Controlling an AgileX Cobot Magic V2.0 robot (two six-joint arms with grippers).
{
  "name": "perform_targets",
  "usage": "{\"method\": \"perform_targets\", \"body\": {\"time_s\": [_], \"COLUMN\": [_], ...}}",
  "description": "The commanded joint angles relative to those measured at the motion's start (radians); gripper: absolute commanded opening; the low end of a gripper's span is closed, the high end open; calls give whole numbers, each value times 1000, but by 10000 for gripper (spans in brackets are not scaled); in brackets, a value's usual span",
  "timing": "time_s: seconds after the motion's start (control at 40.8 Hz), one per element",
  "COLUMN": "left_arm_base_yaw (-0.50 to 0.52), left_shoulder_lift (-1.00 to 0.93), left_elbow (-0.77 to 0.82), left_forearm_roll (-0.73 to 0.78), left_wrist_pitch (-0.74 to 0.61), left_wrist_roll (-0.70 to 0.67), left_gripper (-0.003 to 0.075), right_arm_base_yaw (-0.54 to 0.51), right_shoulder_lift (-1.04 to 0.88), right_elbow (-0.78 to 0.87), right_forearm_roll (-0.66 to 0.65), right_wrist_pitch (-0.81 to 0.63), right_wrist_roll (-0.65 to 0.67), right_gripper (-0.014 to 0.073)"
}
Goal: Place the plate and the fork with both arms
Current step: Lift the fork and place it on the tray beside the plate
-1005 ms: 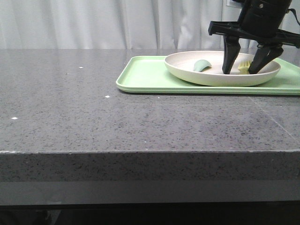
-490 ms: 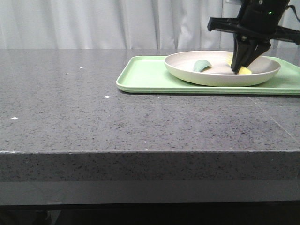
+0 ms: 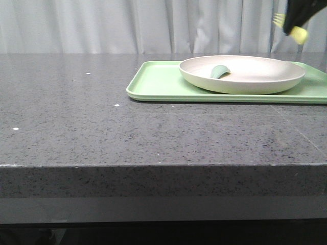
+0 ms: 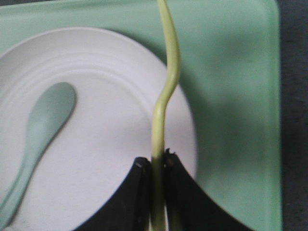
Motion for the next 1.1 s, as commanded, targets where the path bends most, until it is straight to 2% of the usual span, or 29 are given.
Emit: {"method": "perform_targets", "body": {"time_s": [0.0, 0.368, 0.466, 0.662, 0.784, 0.956, 1.005, 1.078], "left_arm_base_yaw": [1, 1, 1, 1, 1, 1, 1, 1], "left_shoulder_lift": [11, 11, 11, 11, 11, 11, 11, 11], "left_elbow": [-27, -27, -27, -27, -27, -27, -27, -27], "left_forearm_roll": [-4, -4, -4, -4, -4, -4, -4, -4], "left_wrist_pitch": [-86, -86, -86, -86, -86, -86, -86, -86], "left_wrist_roll": [0, 0, 0, 0, 0, 0, 0, 0], "left_gripper": [-18, -18, -18, -18, -18, -18, -18, -18], "right_arm_base_yaw": [-47, -85, -85, -85, -85, -85, -83, -70], "right_shoulder_lift": [-24, 88, 98, 109, 99, 22, -8, -69], "right_elbow": [-29, -29, -29, -29, -48, -71, -71, -68], "right_forearm_roll": [-30, -63, -71, -84, -84, -84, -83, -83], "right_wrist_pitch": [-18, 43, 46, 58, 58, 54, 58, 60], "right_wrist_roll": [-30, -112, -112, -112, -112, -112, -112, -112], "right_gripper": [-16, -15, 18, 272, 356, 331, 296, 181]}}
